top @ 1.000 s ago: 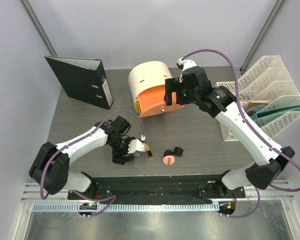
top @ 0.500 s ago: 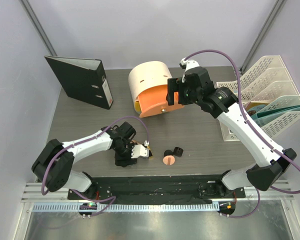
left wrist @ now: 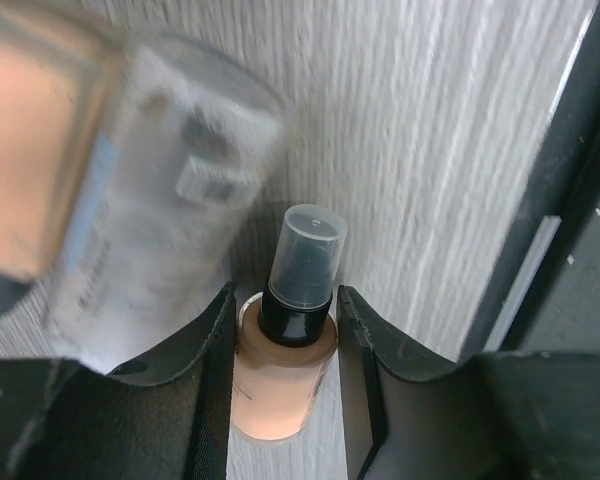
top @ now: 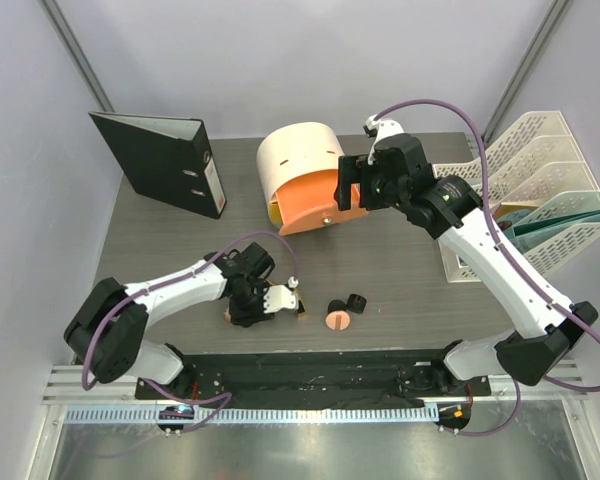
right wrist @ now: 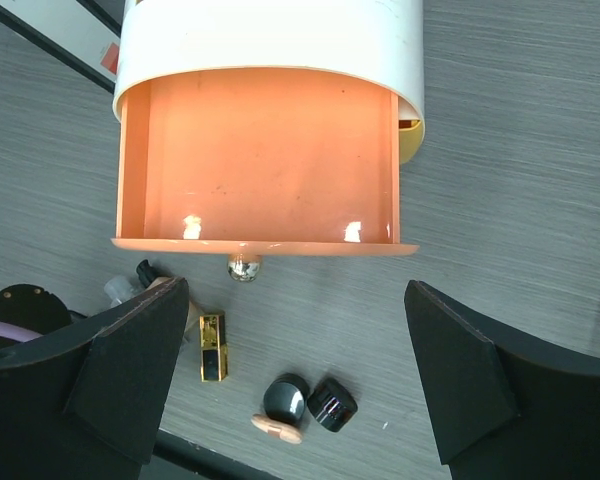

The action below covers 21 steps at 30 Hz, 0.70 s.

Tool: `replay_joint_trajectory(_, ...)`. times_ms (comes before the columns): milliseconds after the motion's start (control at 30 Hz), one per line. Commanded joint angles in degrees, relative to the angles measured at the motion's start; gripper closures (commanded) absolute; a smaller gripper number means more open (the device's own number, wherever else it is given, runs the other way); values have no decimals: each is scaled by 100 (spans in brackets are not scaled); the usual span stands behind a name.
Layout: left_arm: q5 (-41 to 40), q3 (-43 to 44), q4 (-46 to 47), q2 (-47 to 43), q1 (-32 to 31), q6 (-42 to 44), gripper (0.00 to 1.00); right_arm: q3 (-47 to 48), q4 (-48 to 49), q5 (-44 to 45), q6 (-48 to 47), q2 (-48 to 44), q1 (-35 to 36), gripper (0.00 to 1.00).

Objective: Organize the makeup

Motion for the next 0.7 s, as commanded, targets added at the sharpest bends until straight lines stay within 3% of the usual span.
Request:
replay_joint_trajectory(0, -67, 107, -596, -469, -3, -113, 100, 32, 209, -31, -7, -168, -26, 5)
replay_joint_trajectory(333, 4, 783, -1406, -1514, -12, -464, 100, 41, 297, -172, -51, -72, -26, 5)
replay_joint_trajectory(500, -251, 1258, -537, -2130, 14, -675, 100, 41, 324, -84, 10, -10, -61, 5)
replay_joint_trajectory(667, -348, 2259, 114, -1815, 155, -632, 100, 146, 367, -101, 46, 95, -158, 5)
